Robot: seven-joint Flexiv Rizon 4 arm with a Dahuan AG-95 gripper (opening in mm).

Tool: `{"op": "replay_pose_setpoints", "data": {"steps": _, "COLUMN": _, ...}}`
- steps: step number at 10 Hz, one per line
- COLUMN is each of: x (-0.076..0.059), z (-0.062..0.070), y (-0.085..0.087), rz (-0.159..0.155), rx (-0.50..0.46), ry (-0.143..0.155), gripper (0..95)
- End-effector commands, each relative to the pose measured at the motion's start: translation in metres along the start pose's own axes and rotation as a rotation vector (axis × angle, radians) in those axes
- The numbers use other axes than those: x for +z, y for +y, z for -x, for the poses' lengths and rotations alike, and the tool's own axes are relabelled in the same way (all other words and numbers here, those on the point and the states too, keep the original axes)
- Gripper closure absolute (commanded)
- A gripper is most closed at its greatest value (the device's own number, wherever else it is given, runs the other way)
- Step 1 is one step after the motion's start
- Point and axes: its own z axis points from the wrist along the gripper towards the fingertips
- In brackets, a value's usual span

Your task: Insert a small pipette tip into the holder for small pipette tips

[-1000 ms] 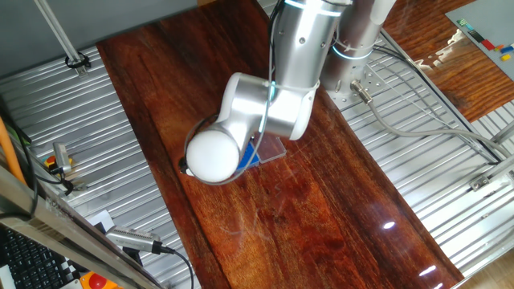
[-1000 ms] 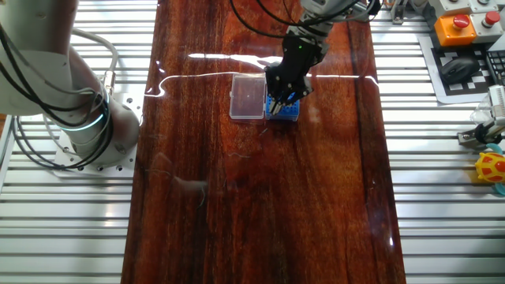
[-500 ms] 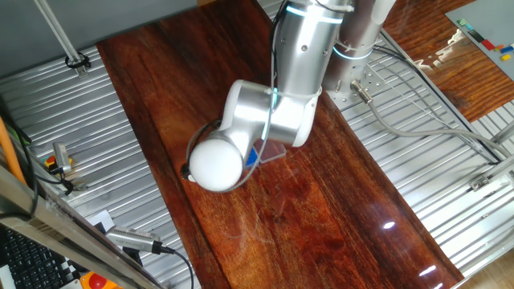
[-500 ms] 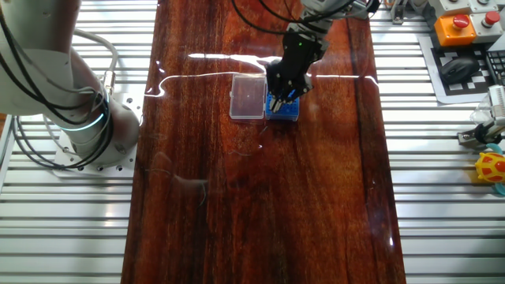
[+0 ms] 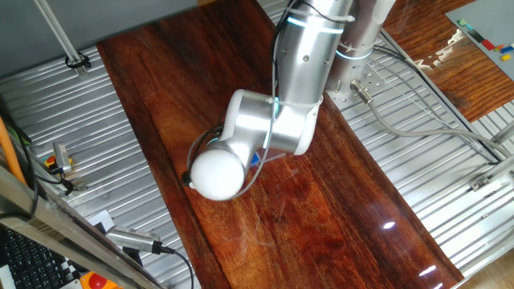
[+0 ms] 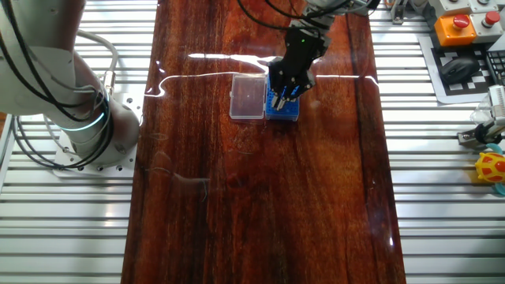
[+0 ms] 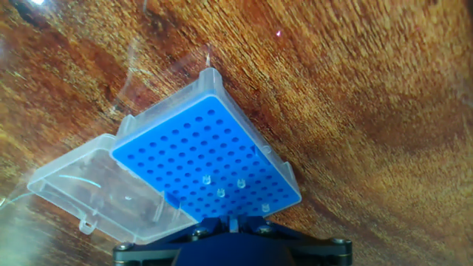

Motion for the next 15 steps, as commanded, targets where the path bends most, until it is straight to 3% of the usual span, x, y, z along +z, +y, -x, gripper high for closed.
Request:
{"op": "replay_pose_setpoints", "data": {"steps": 1, "x": 0.001, "z": -0.003, "y": -0.001, "rz": 0.005, "rx": -0.004, "ry": -0.018, "gripper": 19.0}}
{"op": "replay_pose_setpoints", "data": {"steps": 4, "x": 0.002, "z": -0.014, "y": -0.007, "rz": 0.016, "rx": -0.012, "ry": -0.047, "gripper": 19.0}}
{"op": "replay_pose_setpoints", "data": {"steps": 5, "x": 0.004, "z": -0.021, "y": -0.01, "rz": 0.02, "rx": -0.013, "ry": -0.095, "gripper": 38.0}}
{"op": "replay_pose_setpoints", "data": {"steps": 6, "x": 0.005, "z": -0.024, "y": -0.012, "rz": 0.022, "rx": -0.01, "ry": -0.115, "gripper": 38.0}}
{"op": "replay_pose_setpoints", "data": {"steps": 7, "x": 0.006, "z": -0.032, "y": -0.014, "rz": 0.015, "rx": -0.003, "ry": -0.168, "gripper": 57.0}}
{"op": "replay_pose_setpoints", "data": {"steps": 8, "x": 0.006, "z": -0.032, "y": -0.014, "rz": 0.008, "rx": 0.002, "ry": -0.198, "gripper": 76.0}}
{"op": "replay_pose_setpoints", "data": {"steps": 9, "x": 0.006, "z": -0.032, "y": -0.014, "rz": 0.047, "rx": 0.103, "ry": -0.288, "gripper": 95.0}}
{"op": "replay_pose_setpoints", "data": {"steps": 10, "x": 0.006, "z": -0.032, "y": -0.014, "rz": 0.131, "rx": 0.205, "ry": -0.38, "gripper": 95.0}}
{"op": "replay_pose_setpoints", "data": {"steps": 12, "x": 0.006, "z": -0.032, "y": -0.014, "rz": 0.186, "rx": 0.303, "ry": -0.469, "gripper": 95.0}}
{"op": "replay_pose_setpoints", "data": {"steps": 14, "x": 0.006, "z": -0.032, "y": -0.014, "rz": 0.197, "rx": 0.395, "ry": -0.517, "gripper": 95.0}}
{"op": "replay_pose_setpoints", "data": {"steps": 15, "x": 0.006, "z": -0.032, "y": -0.014, "rz": 0.199, "rx": 0.411, "ry": -0.527, "gripper": 95.0}}
